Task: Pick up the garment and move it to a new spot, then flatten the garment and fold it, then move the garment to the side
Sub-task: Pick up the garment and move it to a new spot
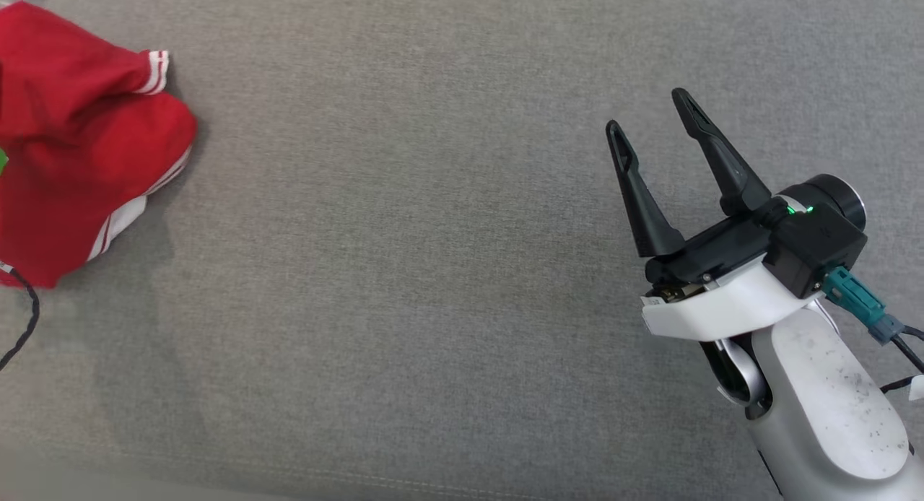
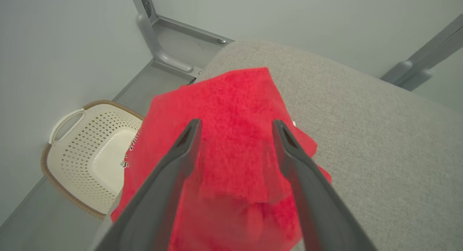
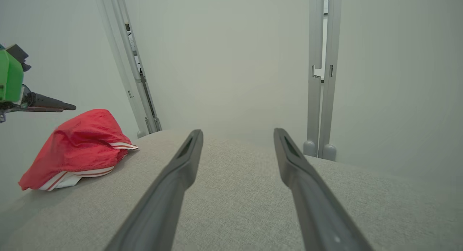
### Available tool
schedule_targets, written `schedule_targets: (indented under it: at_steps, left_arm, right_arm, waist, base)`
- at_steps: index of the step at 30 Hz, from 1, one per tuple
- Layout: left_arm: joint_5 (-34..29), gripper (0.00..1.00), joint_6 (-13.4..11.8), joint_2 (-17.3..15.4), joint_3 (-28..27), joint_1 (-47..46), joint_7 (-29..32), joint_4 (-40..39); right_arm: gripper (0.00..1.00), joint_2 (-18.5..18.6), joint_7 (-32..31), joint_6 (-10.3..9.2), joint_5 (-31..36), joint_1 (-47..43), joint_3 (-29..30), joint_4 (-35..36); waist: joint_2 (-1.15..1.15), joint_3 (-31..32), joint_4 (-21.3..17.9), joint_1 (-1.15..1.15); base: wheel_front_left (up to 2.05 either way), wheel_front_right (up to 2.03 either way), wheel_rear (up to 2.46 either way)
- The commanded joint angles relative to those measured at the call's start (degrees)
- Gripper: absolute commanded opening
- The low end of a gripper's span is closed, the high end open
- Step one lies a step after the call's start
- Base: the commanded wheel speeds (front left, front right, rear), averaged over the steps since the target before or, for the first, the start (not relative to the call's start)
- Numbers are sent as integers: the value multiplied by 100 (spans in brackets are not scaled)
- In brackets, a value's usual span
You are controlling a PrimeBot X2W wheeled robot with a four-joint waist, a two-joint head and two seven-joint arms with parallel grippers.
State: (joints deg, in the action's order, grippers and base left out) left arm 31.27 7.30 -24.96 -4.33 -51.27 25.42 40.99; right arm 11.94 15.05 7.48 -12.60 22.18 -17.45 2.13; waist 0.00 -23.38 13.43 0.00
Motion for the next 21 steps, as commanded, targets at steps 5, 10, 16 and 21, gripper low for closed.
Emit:
schedule_targets:
  at_steps: [5,10,16,21]
  left_arm:
    - [46,100,21,-282,236,-340,224,829]
    - [201,100,21,-410,510,-448,176,1300]
    - [388,0,22,-477,835,-496,-49,1516]
    - [518,0,23,-603,1234,-573,-275,1449]
  right_arm:
    - [100,-53,18,2,47,135,-10,11]
    - [100,-103,18,2,69,150,30,31]
    - [100,-125,18,2,59,137,49,-29]
    - [100,-168,18,2,37,-14,20,-131]
  waist:
    - [0,-560,-597,0]
    - [0,-603,-670,0]
    - [0,-483,-650,0]
    - [0,-207,-576,0]
  base:
    - [0,0,0]
    - [0,0,0]
    - [0,0,0]
    - [0,0,0]
